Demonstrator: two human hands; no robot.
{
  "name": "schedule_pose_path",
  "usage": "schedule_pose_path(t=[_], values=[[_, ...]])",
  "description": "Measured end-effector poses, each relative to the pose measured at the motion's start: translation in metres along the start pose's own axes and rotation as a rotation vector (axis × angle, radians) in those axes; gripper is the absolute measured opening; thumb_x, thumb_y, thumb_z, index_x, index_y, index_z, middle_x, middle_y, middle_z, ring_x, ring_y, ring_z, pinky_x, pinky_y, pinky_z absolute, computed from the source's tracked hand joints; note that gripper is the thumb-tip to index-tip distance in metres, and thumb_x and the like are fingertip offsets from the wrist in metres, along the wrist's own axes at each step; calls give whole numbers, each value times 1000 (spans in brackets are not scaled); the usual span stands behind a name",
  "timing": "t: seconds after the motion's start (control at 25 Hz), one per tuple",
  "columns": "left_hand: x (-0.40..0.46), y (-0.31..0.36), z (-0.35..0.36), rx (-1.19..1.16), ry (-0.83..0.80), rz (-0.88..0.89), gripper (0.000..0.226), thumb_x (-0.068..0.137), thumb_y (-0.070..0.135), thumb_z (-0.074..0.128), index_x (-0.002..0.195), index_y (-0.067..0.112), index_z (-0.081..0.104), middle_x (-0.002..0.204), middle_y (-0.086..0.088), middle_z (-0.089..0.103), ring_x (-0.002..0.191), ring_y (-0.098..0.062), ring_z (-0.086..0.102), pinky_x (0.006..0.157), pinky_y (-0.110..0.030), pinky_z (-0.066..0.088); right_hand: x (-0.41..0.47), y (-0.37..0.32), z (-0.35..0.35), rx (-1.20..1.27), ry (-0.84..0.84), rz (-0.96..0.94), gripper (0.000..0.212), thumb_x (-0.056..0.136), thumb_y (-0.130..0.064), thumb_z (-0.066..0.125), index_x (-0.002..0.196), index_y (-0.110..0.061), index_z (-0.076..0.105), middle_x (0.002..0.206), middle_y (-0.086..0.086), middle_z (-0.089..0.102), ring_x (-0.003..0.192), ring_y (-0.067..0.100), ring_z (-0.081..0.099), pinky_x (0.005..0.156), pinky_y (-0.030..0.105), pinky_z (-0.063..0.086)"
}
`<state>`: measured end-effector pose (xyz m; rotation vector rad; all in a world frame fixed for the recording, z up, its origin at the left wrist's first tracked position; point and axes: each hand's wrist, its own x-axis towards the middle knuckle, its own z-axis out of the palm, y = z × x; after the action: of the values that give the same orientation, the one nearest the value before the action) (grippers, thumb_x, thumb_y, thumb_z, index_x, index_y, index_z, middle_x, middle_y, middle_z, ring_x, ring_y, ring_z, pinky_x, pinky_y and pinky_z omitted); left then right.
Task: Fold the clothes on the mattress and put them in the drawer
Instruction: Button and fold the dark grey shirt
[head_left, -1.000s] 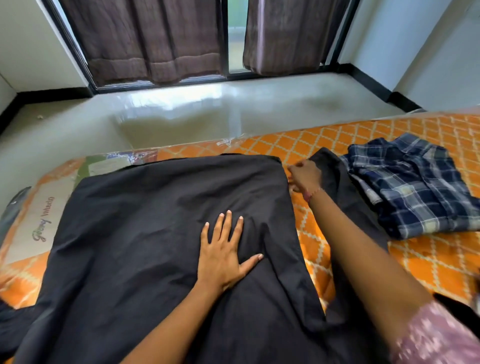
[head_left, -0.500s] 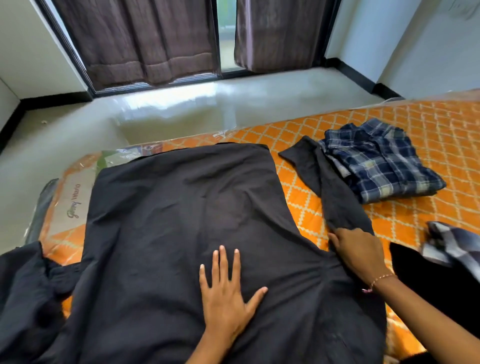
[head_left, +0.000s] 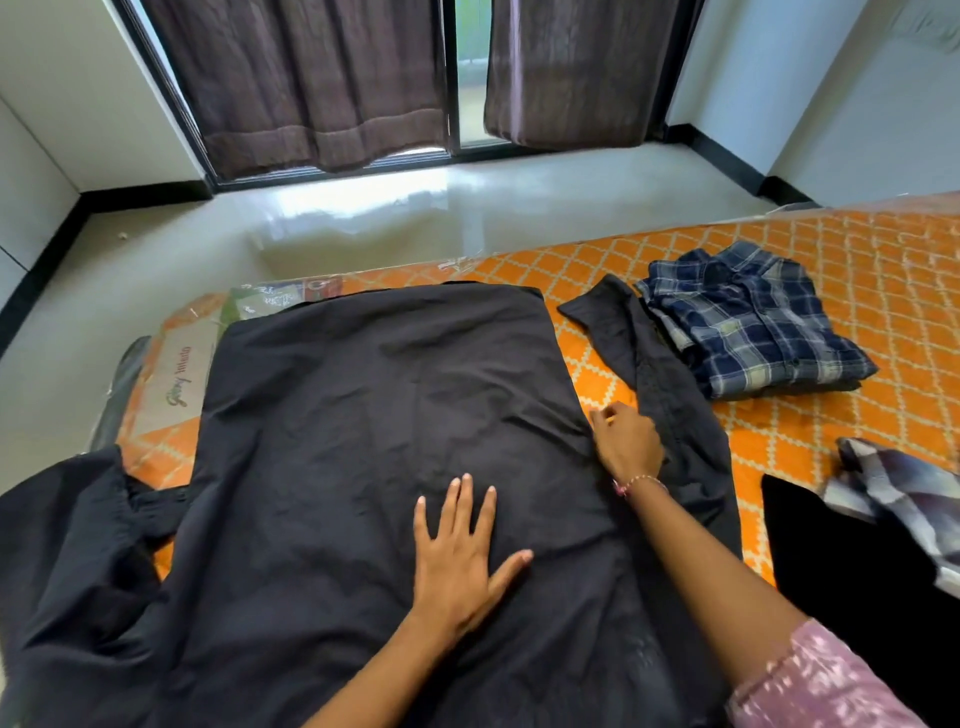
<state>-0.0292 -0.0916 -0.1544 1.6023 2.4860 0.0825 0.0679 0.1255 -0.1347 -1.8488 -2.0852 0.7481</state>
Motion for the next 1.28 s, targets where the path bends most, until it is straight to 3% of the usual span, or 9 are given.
schedule_pose_path(t=[0.12,0.28,0.44,0.52,0.64,0.76,0.92,1.08,1.28], values=[[33,20,-5,13,-15,-32,87,81,74,12,151,23,21,159,-12,13,147,-26,11,115,-53,-5,13,-27,13,-90,-135,-69,26,88,-29,52,100,-8,64,110,18,65,102,37,60,78,37,46],[37,25,14,6,-15,-4,89,75,79,30,138,19,50,146,-14,43,134,-28,42,107,-51,19,45,-7,1,-3,136,176,31,93,-13,39,114,-2,58,123,23,57,110,41,54,85,42,44],[50,8,17,38,160,77,84,78,76,32,136,20,53,143,-14,46,131,-27,47,106,-50,20,16,-36,45,-219,11,-592,44,97,-31,48,136,-11,48,144,23,40,135,36,36,105,44,33],[63,-32,5,48,247,-75,79,82,71,33,142,21,44,148,-15,38,137,-28,38,112,-51,16,16,-40,62,-444,-203,-677,62,96,-55,35,151,-29,21,160,7,11,148,23,9,116,46,13],[74,-129,-19,99,164,-494,80,90,69,26,152,21,9,159,-16,6,148,-26,2,114,-53,3,36,-40,63,-414,-148,-286,70,94,-63,24,153,-28,9,161,4,-1,148,20,-2,116,55,6],[84,-204,-50,-91,332,-825,74,95,55,36,150,8,20,155,-24,15,144,-34,13,111,-54,14,25,-102,91,-494,1,-422,66,98,-53,28,153,-20,14,161,9,3,148,22,2,114,59,4],[135,-298,-96,-1006,400,-1093,67,93,44,53,144,4,36,143,-21,42,129,-37,41,108,-43,34,-9,-227,147,-400,-189,-801,65,98,-54,28,153,-25,7,161,5,-3,148,19,-4,115,54,0],[170,-328,-114,-1552,52,-907,44,90,21,63,128,-1,56,117,-21,63,99,-31,61,93,-43,49,-35,-287,194,-382,-375,-970,74,92,-65,29,152,-33,-2,161,1,-9,147,17,-11,114,56,-7],[155,-357,-101,-1089,609,-821,38,89,14,63,124,2,55,119,-19,61,110,-33,58,96,-40,46,-37,-279,225,-541,-333,-864,75,90,-70,20,151,-35,-6,159,6,-14,147,22,-15,110,61,-11]])
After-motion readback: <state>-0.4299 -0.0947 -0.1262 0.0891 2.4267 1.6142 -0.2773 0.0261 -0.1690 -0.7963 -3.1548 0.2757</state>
